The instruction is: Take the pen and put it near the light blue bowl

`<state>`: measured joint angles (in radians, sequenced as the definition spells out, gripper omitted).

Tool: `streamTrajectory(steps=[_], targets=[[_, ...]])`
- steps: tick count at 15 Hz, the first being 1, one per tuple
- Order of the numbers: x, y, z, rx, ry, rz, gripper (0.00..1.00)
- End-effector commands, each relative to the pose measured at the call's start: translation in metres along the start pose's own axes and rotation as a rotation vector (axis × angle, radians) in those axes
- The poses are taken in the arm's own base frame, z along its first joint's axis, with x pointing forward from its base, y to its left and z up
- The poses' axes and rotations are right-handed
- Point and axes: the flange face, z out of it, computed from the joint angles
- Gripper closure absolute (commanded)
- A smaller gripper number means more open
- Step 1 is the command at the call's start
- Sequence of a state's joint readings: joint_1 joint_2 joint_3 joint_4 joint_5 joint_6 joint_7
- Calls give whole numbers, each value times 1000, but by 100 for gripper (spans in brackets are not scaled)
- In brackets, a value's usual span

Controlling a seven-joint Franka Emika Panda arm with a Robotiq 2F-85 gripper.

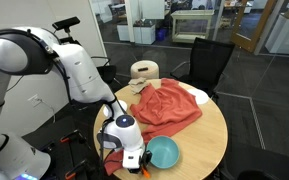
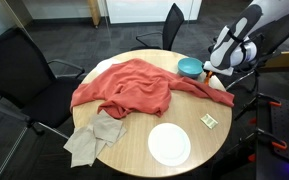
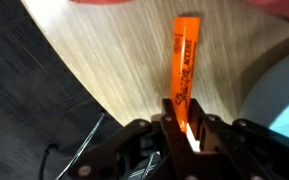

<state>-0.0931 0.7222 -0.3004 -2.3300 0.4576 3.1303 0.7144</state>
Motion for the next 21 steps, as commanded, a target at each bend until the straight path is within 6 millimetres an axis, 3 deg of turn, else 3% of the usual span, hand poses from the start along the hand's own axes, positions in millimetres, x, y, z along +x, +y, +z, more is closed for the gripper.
streamTrajectory(steps=[1,4,9,17,21], targets=[[-2,-6,-4,26,22,24,55],[-3,-7,-21,58,33,13,33],[-9,2,-73,143,75,-36,0],[-35,33,-163,263,31,-162,0],[-44,41,-191,316,16,-266,0]])
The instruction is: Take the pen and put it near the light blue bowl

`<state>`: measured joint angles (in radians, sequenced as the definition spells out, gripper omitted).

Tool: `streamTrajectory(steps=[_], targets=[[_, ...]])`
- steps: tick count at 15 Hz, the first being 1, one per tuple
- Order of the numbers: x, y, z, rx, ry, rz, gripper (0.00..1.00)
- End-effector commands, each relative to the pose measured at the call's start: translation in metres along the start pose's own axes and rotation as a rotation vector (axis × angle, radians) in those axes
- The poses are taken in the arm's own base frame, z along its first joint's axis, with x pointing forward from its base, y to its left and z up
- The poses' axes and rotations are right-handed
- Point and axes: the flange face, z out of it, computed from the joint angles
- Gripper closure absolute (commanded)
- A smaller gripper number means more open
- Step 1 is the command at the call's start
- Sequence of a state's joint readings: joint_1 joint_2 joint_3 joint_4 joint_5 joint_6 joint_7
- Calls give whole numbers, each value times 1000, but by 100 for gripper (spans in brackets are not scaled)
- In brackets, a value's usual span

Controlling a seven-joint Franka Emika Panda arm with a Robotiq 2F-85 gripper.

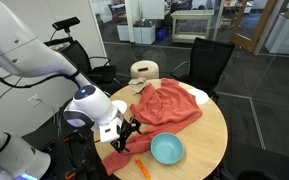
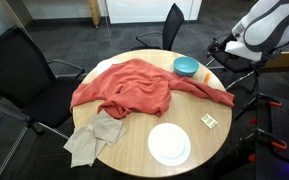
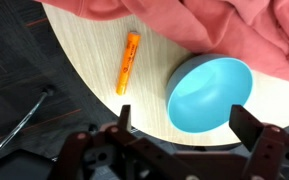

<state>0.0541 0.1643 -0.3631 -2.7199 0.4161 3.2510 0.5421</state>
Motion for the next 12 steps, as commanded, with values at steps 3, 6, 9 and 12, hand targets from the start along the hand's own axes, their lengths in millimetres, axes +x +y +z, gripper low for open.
streamTrajectory(steps=[3,6,9,12], targets=[[-12,2,-40,71,-60,-131,0],[-5,-13,-46,86,-76,-178,0],[-8,-14,-40,77,-63,-178,0],[-9,-16,-45,84,-73,-195,0]])
